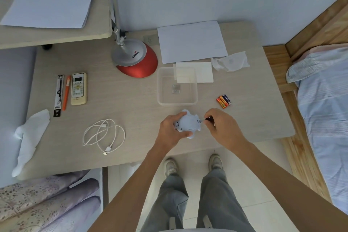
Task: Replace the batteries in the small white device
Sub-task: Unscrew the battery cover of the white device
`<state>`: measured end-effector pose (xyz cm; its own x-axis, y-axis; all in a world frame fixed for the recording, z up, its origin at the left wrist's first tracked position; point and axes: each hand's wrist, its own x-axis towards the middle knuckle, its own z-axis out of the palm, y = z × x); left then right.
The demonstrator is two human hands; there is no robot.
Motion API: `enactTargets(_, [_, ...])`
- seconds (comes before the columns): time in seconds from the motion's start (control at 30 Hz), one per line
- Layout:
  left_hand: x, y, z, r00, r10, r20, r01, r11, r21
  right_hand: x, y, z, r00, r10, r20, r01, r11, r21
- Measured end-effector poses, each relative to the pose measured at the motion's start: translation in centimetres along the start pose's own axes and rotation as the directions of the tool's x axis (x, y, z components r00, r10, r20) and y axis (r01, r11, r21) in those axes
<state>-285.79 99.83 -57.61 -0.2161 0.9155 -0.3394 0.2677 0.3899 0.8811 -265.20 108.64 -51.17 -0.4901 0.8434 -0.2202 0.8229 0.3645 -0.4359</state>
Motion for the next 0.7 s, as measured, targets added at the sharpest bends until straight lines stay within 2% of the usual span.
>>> enactTargets(0.2, [-0.2,-0.4,0.3,1.000,0.004,0.013,-0.005,0.999,0.033,0.8,0.7,-0.6,0.997,-0.016,0.080,0.016,1.000,0.008])
enactTargets(0.43, [0.4,0.0,-0.1,0.999,-0.013,0.049,0.009,0.997,0.081,1.0,0.6,-0.4,0.998,0.051,0.026,-0.048,0.991,-0.122])
enactTargets(0.57, [0.7,0.3,-0.4,0.998,-0.009,0.064,0.002,0.995,0.104,1.1,-0.3,-1.4,0.992,0.023,0.123,-0.020,1.000,-0.021])
enactTargets(0.7, [0.8,0.5,-0.6,0.997,0.004,0.074,-0.013,0.994,0.113,1.5,-0.3,-1.6,0.979,0.016,0.204,-0.001,0.997,-0.071])
